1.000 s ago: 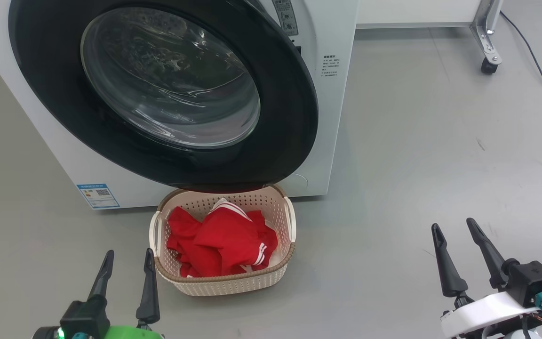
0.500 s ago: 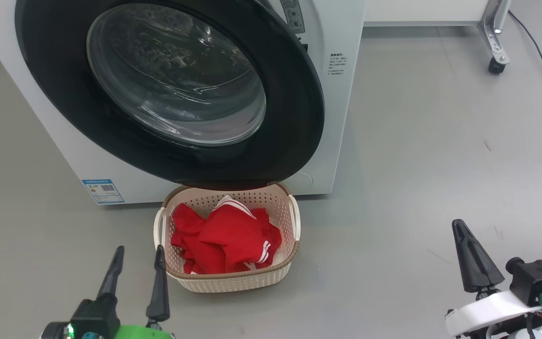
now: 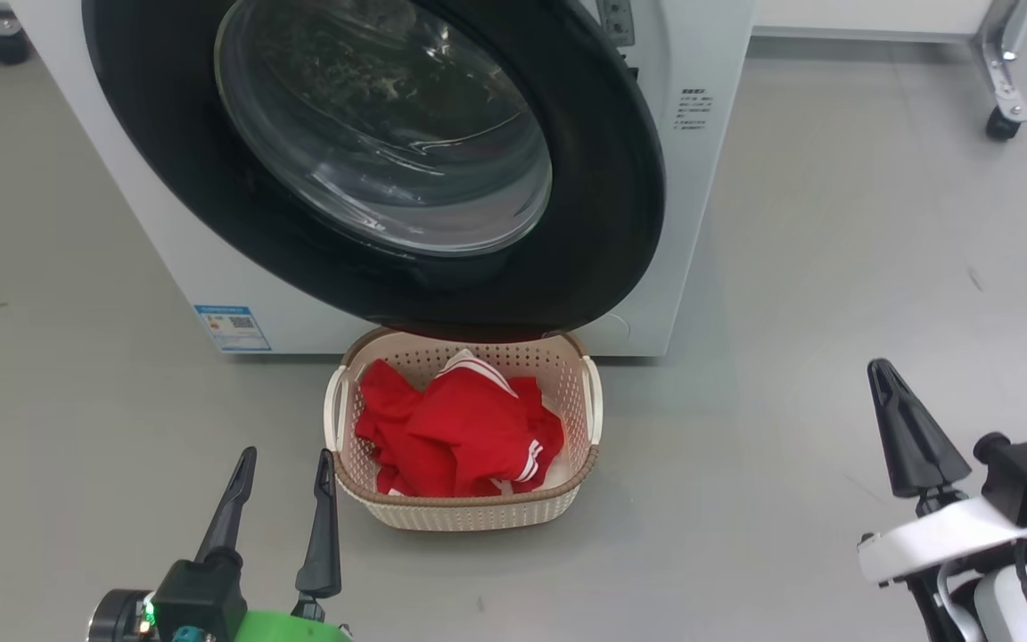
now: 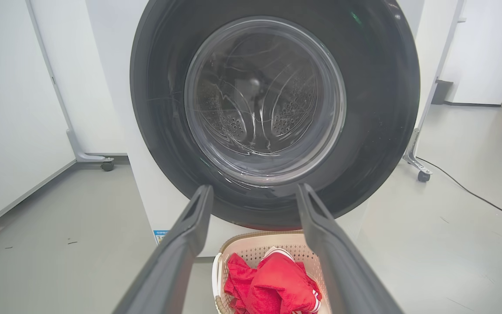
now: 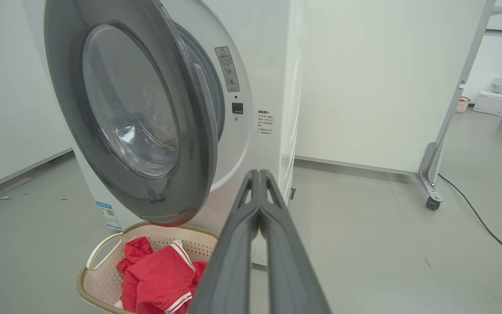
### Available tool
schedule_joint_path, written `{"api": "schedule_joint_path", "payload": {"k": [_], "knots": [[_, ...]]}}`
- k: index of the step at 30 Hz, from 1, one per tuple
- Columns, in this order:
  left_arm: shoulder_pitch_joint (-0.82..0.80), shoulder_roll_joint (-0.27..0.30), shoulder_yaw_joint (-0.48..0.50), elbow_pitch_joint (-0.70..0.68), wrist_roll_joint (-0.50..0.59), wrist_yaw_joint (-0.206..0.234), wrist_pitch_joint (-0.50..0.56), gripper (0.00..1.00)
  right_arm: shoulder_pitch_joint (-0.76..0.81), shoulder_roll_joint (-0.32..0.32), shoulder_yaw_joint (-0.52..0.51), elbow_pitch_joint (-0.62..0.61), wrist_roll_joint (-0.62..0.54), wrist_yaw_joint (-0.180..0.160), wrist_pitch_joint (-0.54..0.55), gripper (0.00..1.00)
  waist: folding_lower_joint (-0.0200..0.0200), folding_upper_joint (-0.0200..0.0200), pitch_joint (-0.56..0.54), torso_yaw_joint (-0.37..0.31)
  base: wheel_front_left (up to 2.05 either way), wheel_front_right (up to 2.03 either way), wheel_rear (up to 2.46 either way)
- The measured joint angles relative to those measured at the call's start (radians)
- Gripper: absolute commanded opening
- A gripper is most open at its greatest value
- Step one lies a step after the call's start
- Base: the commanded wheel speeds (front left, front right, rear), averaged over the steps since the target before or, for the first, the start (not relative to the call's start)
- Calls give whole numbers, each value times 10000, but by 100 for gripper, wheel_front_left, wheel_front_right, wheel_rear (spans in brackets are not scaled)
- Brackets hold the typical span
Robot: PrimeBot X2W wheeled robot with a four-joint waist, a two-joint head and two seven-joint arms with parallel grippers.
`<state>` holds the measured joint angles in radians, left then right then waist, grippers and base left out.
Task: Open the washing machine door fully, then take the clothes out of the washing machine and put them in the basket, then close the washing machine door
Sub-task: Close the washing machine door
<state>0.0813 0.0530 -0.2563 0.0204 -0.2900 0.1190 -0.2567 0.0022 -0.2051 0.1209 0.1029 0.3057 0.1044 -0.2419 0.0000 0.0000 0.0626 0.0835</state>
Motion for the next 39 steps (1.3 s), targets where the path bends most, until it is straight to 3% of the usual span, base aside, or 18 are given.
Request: {"api": "schedule_joint_path", "payload": {"k": [10, 21, 28, 39], "knots": [[-295, -27, -313, -305, 86, 0, 0, 100, -1341, -516, 449, 6, 98, 107, 389, 0, 0, 0, 453, 630, 0, 0, 0], [-612, -35, -731, -744, 25, 0, 0, 100, -3196, -608, 1369, 54, 662, 176, 1156, 0, 0, 0, 1129, 1422, 0, 0, 0], [-864, -38, -1158, -1020, -171, 0, 0, 100, -4444, -894, 2161, 151, 1313, 176, 1664, 0, 0, 0, 1582, 1842, 0, 0, 0], [-1222, -48, -1360, -1260, -282, 0, 0, 100, -5717, -1252, 2531, 713, 2197, 176, 2067, 0, 0, 0, 2161, 2424, 0, 0, 0]]}}
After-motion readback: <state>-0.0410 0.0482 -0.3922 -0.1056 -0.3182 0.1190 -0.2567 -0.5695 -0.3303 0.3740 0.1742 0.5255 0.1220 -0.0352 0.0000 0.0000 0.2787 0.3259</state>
